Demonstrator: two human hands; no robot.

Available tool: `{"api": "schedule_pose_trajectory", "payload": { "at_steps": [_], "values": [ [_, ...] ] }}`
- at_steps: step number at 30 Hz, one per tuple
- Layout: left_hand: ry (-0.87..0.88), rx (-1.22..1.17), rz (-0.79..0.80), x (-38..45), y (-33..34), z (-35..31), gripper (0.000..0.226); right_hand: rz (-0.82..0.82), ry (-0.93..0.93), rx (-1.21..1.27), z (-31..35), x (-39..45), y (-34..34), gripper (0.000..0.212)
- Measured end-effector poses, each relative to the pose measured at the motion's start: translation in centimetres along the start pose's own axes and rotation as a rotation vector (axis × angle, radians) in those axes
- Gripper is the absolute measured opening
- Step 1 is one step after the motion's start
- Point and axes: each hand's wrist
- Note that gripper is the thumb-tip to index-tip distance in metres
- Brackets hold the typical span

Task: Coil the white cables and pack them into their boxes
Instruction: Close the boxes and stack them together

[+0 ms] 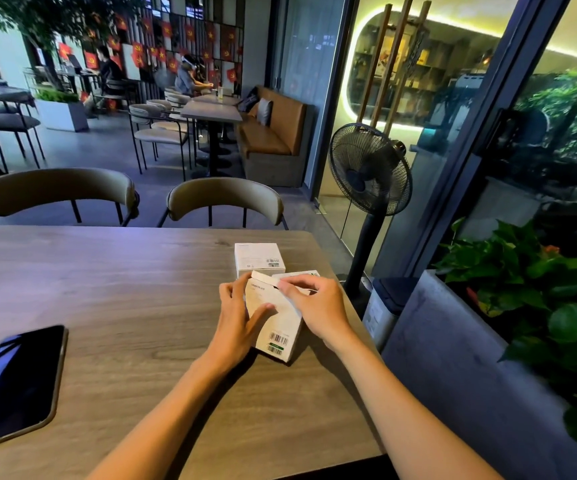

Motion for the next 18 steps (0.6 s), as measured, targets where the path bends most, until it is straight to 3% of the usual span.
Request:
{"api": "schedule_pose_trajectory", "payload": {
  "at_steps": [5, 8, 11, 18],
  "values": [
    [0.029, -0.126, 0.033, 0.1, -0.5, 0.2, 0.072, 0.055, -0.146, -0.09, 1.1, 0.2, -0.4, 0.012],
    [0.037, -0.146, 0.031, 0.4, -0.8, 0.0, 0.056, 0.094, -0.239, -0.098, 1.4, 0.0, -0.4, 0.012],
    [0.0, -0.183, -0.084, 0.7, -0.6, -0.7, 0.031, 0.132, -0.322, -0.105, 1.6, -0.4, -0.2, 0.015],
    [0.162, -0.072, -0.322, 0.4, 0.1, -1.0, 0.02, 0.156, -0.337, -0.106, 1.8, -0.4, -0.3, 0.014]
  ]
}}
Point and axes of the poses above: each hand's wrist, its own x-axis towards the middle knuckle, its own y-axis out of the palm, z = x × y, and after that the axes turned 8 degrees about -z, right-handed
